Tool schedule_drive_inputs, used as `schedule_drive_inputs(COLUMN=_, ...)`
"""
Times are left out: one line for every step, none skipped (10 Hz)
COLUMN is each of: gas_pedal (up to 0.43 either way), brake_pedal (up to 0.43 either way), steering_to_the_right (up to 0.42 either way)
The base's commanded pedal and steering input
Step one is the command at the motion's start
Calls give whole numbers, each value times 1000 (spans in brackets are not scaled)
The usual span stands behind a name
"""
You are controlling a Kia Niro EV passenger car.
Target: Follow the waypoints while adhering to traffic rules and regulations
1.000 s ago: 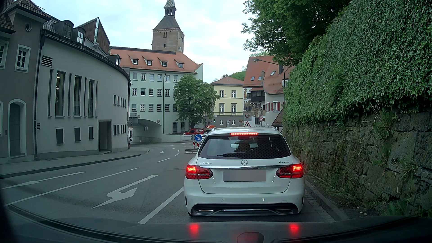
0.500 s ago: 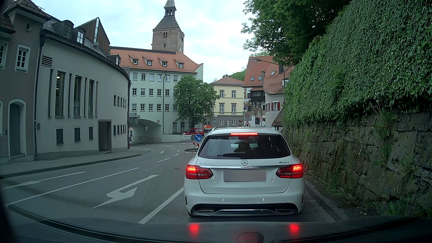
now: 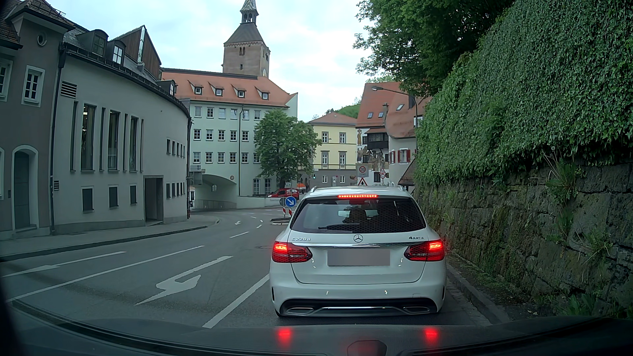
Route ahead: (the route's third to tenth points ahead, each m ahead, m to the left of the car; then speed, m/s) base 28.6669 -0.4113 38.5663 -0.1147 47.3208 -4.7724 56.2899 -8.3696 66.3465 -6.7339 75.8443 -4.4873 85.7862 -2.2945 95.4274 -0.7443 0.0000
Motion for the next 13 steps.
schedule_drive_inputs(gas_pedal=0, brake_pedal=201, steering_to_the_right=43)
schedule_drive_inputs(gas_pedal=0, brake_pedal=195, steering_to_the_right=43)
schedule_drive_inputs(gas_pedal=0, brake_pedal=183, steering_to_the_right=43)
schedule_drive_inputs(gas_pedal=0, brake_pedal=171, steering_to_the_right=43)
schedule_drive_inputs(gas_pedal=0, brake_pedal=165, steering_to_the_right=43)
schedule_drive_inputs(gas_pedal=0, brake_pedal=165, steering_to_the_right=43)
schedule_drive_inputs(gas_pedal=0, brake_pedal=134, steering_to_the_right=43)
schedule_drive_inputs(gas_pedal=0, brake_pedal=79, steering_to_the_right=43)
schedule_drive_inputs(gas_pedal=0, brake_pedal=12, steering_to_the_right=43)
schedule_drive_inputs(gas_pedal=0, brake_pedal=6, steering_to_the_right=43)
schedule_drive_inputs(gas_pedal=0, brake_pedal=0, steering_to_the_right=43)
schedule_drive_inputs(gas_pedal=0, brake_pedal=0, steering_to_the_right=43)
schedule_drive_inputs(gas_pedal=0, brake_pedal=0, steering_to_the_right=43)
